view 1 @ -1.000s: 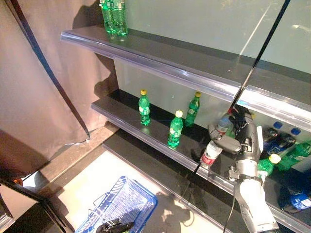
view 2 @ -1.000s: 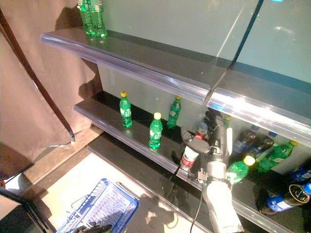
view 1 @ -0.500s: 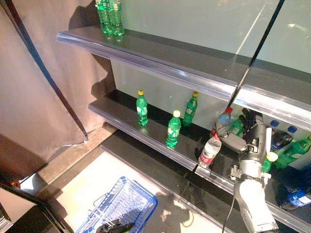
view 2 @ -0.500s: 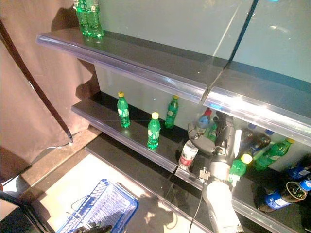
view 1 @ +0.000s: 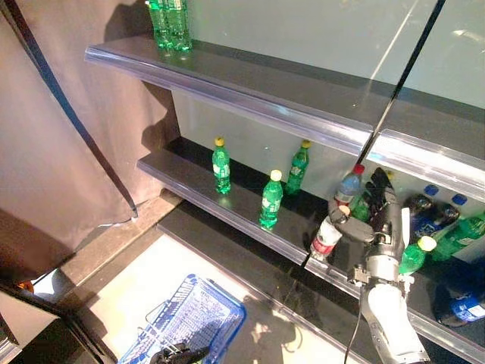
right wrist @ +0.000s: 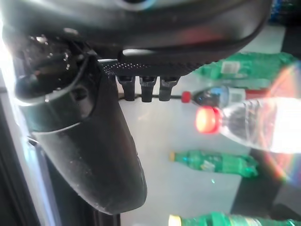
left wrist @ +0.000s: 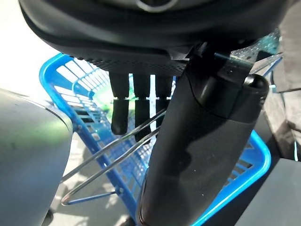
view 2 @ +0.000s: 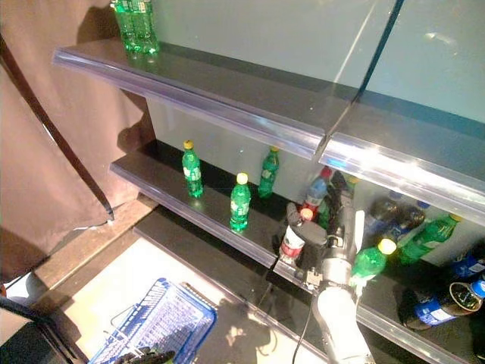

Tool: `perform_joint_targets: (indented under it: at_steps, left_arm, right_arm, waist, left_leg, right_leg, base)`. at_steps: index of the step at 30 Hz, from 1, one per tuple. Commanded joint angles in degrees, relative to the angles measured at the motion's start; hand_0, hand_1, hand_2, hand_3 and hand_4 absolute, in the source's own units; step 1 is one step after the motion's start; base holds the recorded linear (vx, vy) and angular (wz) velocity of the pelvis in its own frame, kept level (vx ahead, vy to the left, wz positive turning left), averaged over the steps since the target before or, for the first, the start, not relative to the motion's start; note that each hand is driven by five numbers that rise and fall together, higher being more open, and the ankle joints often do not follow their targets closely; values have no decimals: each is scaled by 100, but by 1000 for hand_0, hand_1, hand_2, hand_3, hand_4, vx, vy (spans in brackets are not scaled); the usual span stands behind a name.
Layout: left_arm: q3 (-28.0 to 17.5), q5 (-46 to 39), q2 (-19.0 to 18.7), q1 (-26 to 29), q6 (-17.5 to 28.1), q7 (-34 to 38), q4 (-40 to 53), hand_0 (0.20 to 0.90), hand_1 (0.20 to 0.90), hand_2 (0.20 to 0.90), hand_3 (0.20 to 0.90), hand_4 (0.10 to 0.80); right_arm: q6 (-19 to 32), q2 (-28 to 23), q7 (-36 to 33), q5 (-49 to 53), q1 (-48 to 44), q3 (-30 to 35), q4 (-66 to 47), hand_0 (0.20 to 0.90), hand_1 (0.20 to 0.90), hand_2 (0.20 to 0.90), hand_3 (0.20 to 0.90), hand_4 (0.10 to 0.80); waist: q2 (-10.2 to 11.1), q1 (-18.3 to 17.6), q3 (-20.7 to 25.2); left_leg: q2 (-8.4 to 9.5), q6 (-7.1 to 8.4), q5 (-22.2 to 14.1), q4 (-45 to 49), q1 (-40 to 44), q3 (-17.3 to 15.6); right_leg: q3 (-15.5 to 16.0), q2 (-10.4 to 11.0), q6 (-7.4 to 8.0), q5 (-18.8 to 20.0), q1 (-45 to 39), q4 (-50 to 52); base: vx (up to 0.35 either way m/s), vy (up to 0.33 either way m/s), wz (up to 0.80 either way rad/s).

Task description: Pick up the drink and place into the basket.

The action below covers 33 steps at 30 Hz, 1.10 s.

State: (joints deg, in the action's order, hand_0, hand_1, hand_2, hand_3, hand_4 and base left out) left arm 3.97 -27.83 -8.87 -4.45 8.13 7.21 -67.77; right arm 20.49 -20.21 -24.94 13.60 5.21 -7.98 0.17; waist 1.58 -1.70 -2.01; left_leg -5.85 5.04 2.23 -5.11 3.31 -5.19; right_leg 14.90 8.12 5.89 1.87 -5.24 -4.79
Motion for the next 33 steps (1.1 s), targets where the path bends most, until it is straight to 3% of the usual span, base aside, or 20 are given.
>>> perform_joint_targets:
  at_steps: [1,9,20,33]
  left_arm:
    - [363,313,-90,-173,212,-84,-60,300,300,300,200,100]
    - [643,-63,-69,75,413,-81,421,300,300,300,200,100]
    - [725,-99,-38,250,496,162,459,300,300,300,200,100]
    - [860,-14,-39,537,631,654,762,300,300,300,200,100]
  right_arm:
    - [590,-39,-140,-130,-623,242,-552,900,900,900,900,800]
    - [908,-108,-638,-415,-863,263,-421,900,900,900,900,800]
    - [973,-198,-1204,-705,-1179,386,-399,900,900,900,900,800]
    - [761,-169,-1117,-799,-1627,289,-18,900,900,900,900,800]
  waist:
    - [-65,209,-395]
    - [-160,169,-823]
    - [-255,80,-1371]
    - [-274,83,-1815]
  left_leg:
    - [-453,20,238,11,-106,-66]
    - [-391,-19,279,59,-344,-11]
    - [-321,-25,233,493,-747,29]
    - [-190,-45,239,753,-1103,58]
  right_leg:
    - [-206,684,340,508,248,65]
    - [-351,727,334,482,607,294]
    - [-519,767,291,422,929,610]
    - [-593,813,273,484,1196,751]
  base:
    - [0,0,0]
    - [-53,14,-1]
    - [-58,15,-3]
    - [-66,16,-1]
